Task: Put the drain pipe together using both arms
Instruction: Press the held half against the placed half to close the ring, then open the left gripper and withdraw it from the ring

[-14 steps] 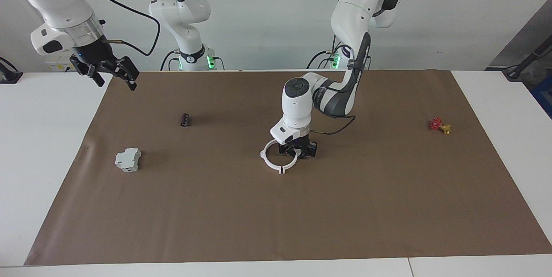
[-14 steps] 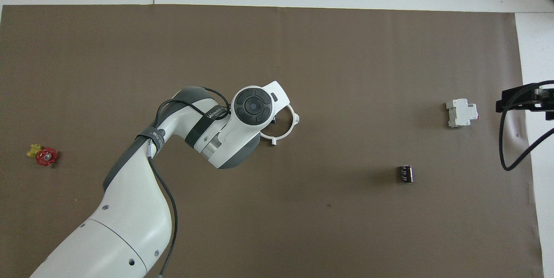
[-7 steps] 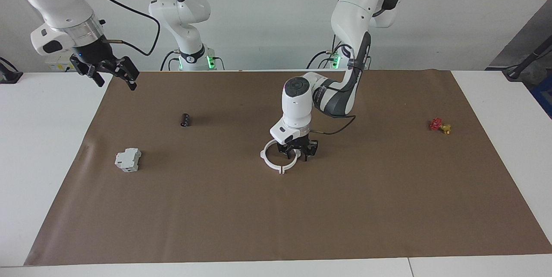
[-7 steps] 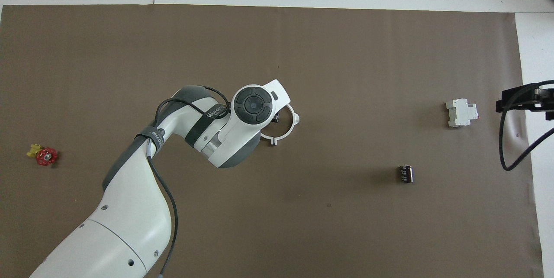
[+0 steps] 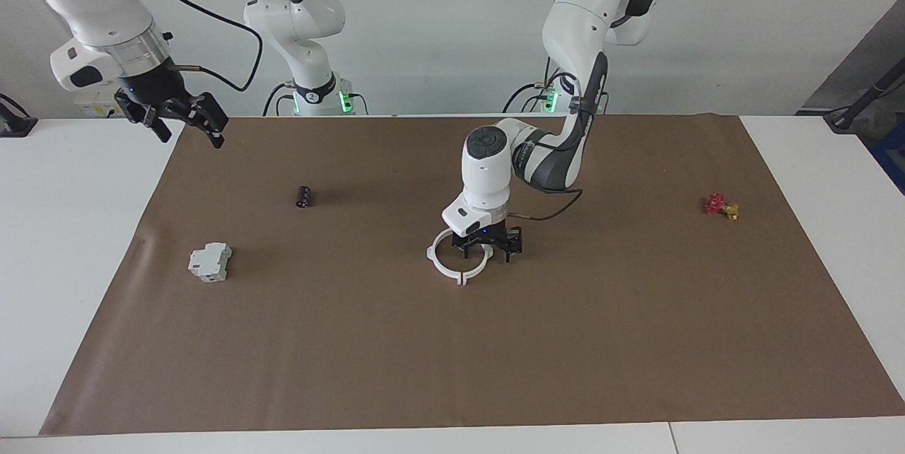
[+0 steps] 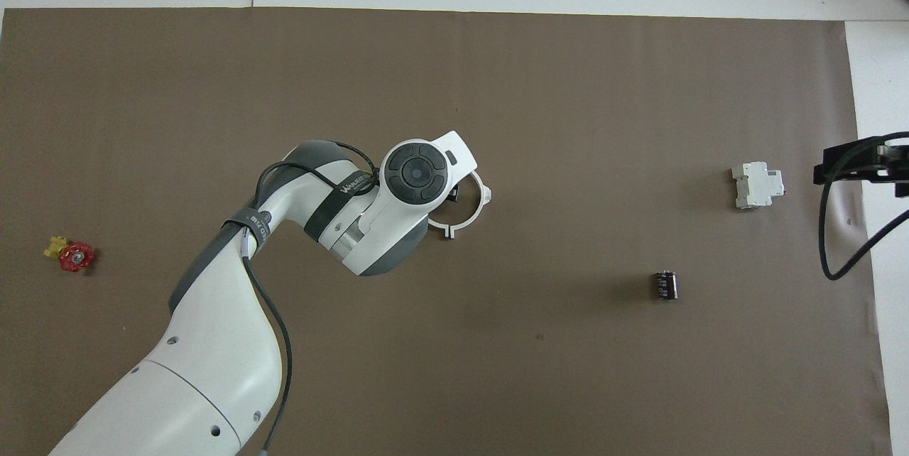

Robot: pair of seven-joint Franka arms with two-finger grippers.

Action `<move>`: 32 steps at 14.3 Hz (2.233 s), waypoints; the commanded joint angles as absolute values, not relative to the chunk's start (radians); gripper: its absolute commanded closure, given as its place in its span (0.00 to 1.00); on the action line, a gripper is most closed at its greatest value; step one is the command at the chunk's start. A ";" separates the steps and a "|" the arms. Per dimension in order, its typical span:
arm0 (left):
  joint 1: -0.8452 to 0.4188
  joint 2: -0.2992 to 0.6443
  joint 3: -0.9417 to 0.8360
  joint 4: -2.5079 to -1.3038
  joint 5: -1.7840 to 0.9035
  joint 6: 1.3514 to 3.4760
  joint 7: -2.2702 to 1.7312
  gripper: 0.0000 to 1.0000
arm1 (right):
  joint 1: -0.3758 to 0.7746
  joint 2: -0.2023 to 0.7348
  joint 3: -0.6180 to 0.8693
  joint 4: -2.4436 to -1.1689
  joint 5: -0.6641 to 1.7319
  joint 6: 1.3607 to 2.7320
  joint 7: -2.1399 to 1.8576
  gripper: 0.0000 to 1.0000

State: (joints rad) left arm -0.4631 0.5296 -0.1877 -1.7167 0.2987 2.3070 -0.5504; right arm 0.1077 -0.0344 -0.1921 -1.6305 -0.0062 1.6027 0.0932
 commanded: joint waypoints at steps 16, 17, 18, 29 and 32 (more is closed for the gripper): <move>-0.407 0.302 -0.186 -1.704 0.284 1.990 -0.500 0.00 | 0.106 -0.055 -0.192 -1.652 0.003 1.598 0.075 0.00; -0.405 0.293 -0.186 -1.704 0.282 1.985 -0.500 0.00 | 0.106 -0.055 -0.192 -1.652 0.003 1.598 0.075 0.00; -0.397 0.281 -0.186 -1.704 0.282 1.973 -0.500 0.00 | 0.106 -0.055 -0.192 -1.652 0.003 1.598 0.075 0.00; -0.122 0.068 -0.169 -1.623 0.179 1.651 -0.113 0.00 | 0.106 -0.055 -0.192 -1.652 0.003 1.598 0.077 0.00; -0.035 0.069 -0.166 -1.624 0.121 1.661 -0.012 0.00 | 0.106 -0.055 -0.192 -1.652 0.003 1.598 0.075 0.00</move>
